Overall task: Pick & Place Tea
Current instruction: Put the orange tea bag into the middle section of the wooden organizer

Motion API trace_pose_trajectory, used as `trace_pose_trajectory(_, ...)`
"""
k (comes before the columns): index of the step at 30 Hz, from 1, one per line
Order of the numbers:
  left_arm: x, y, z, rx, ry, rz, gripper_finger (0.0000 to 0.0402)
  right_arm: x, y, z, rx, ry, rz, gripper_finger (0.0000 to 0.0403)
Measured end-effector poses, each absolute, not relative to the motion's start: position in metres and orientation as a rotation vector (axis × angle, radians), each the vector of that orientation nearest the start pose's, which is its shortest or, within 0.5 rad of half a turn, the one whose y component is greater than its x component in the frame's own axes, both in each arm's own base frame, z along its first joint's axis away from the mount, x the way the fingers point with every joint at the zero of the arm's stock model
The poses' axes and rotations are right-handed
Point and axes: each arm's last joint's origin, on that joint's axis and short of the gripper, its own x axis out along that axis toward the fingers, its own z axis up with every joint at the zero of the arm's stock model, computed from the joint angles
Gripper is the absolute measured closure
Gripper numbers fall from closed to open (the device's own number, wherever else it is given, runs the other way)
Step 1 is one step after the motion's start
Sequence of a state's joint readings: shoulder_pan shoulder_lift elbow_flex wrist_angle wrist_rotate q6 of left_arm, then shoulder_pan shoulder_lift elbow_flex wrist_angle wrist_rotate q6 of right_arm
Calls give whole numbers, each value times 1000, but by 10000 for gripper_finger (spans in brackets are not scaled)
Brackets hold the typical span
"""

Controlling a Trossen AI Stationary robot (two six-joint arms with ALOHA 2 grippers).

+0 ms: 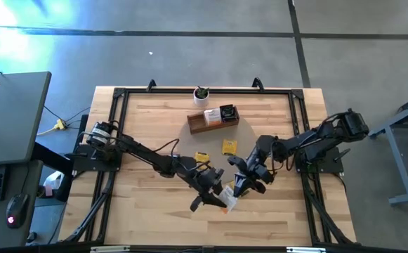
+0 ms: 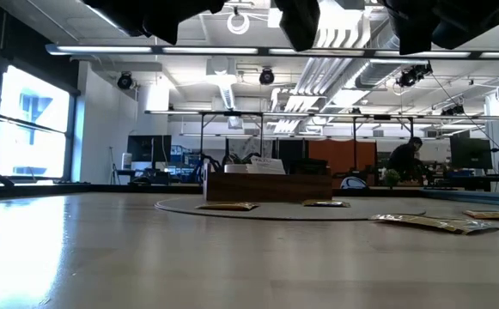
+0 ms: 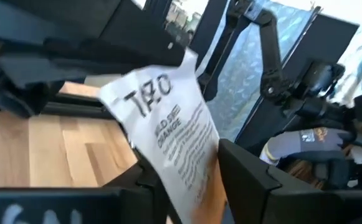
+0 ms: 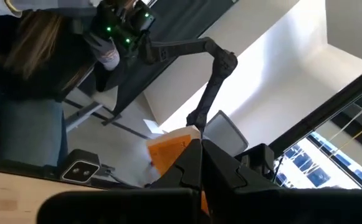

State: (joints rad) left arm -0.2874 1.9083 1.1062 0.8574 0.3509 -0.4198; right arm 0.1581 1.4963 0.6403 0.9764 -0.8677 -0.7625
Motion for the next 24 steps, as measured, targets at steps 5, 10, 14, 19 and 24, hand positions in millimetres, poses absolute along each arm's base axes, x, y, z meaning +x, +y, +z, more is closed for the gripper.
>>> trace_pose_trajectory(5,397,-128,223,-390,97,-634,342,286,67,234,-682,-475,884,403)
trace_pose_trajectory(10,397,-127,222,-386,101,-628,394,287,66,234,-592,-416,855,402)
trace_pose_trajectory(14,397,-127,222,-387,105,-628,382,287,66,234,-547,-393,857,392)
trace_pose_trajectory(19,397,-128,221,-386,121,-640,391,287,66,234,-506,-372,857,357)
trace_pose_trajectory(24,396,-129,222,-414,126,-661,397,287,66,234,-506,-372,857,319)
